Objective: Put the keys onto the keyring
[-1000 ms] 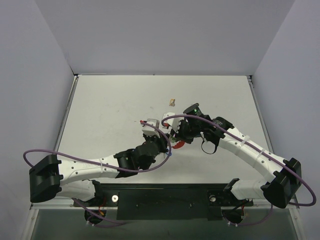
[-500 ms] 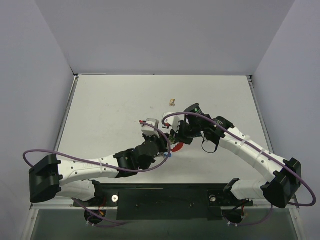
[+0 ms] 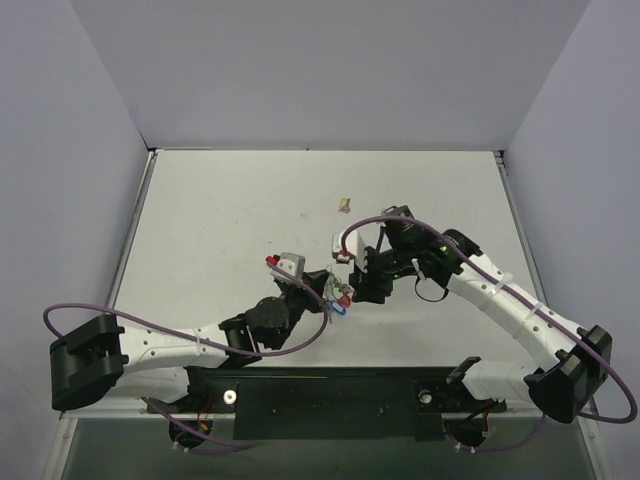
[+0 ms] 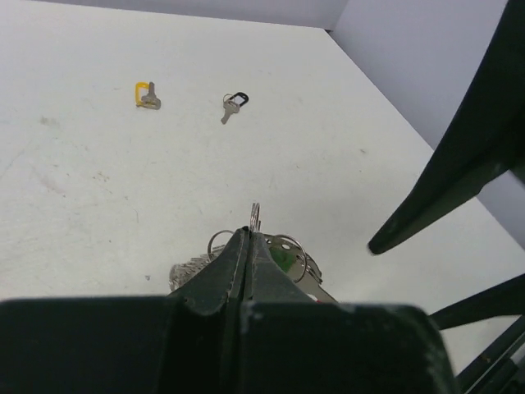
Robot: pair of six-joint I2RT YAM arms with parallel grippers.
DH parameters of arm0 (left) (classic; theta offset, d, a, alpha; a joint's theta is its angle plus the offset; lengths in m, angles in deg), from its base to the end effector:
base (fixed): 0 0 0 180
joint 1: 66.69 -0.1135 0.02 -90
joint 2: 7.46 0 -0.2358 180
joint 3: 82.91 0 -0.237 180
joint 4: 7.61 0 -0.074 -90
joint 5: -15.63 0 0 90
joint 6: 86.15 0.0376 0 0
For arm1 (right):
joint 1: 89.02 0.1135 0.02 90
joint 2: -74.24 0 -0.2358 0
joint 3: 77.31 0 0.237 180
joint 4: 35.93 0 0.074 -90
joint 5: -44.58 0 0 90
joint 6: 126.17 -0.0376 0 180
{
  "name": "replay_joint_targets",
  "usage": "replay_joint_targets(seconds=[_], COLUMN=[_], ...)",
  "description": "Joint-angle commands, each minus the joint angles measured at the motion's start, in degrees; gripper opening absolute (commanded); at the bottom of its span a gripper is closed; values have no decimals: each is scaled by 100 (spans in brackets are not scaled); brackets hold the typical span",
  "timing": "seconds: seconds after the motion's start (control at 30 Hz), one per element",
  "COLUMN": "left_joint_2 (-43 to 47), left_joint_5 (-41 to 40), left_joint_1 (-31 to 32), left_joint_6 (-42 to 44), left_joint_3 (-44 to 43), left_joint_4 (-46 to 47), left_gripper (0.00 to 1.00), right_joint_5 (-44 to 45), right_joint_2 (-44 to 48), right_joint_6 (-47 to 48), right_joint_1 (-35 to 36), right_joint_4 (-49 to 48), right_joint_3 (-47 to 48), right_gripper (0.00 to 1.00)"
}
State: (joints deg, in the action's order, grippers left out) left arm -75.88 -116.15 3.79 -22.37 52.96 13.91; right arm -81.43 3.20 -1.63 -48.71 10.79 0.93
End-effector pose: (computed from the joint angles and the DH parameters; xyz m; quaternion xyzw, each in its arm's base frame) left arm 0.1076 -0.2284 0.2303 0.0270 0.7192 -0.3100 0.6212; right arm 0.1832 0.1845 0.2998 -0.6275 0.6031 0.2996 0.3909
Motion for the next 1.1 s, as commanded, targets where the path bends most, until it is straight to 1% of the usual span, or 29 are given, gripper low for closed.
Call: replay_joint_targets(seconds=[0.0,0.03,0.1,0.13,0.2,0.27,0.37,0.5,0.63,0.7,0.77,0.83,0.93,1.0,1.03,1.07], left_joint_2=[259,303,382,426,461,549,602,646,716,716,690,690,664,620,576,567], left_joint_5=[642,775,1223,1547,1969,2478,3305,3930,4178,4414,4468,4459,4477,4520,4547,4573], left_joint_1=[-139,-183,-341,-437,-526,-631,-728,-790,-790,-772,-772,-772,-772,-772,-772,-772], left_joint_6=[1320,1521,1593,1611,1795,1866,1893,1779,1629,1594,1523,1471,1400,1356,1339,1295], left_joint_3=[564,618,715,732,750,698,601,531,504,513,539,583,636,627,627,627], left_joint_4=[2251,2522,2691,2753,2999,3105,3175,3237,3281,3281,3316,3307,3421,3465,3500,3544], left_gripper=[0,0,0,0,0,0,0,0,0,0,0,0,0,0,0,0], right_joint_5=[-1259,-1346,-1330,-1321,-1242,-1250,-1513,-2005,-2164,-2357,-2586,-2762,-2806,-2763,-2762,-2762], right_joint_2=[310,328,372,381,346,276,135,38,82,143,214,266,267,197,162,100], right_joint_6=[508,544,623,632,641,702,1044,1388,1791,2028,2178,2267,2215,2058,1943,1716], right_joint_1=[-453,-541,-709,-718,-744,-744,-744,-753,-806,-876,-929,-1008,-1078,-1078,-1078,-1078], right_joint_4=[1073,1188,1434,1522,1567,1567,1558,1628,2005,2242,2445,2656,2666,2543,2343,2254], right_joint_3=[638,830,1112,1183,1394,1544,1597,1685,1817,1852,1931,2027,2028,1923,1826,1791], right_gripper=[41,43,46,48,50,51,51,50,48,48,48,48,47,43,37,34])
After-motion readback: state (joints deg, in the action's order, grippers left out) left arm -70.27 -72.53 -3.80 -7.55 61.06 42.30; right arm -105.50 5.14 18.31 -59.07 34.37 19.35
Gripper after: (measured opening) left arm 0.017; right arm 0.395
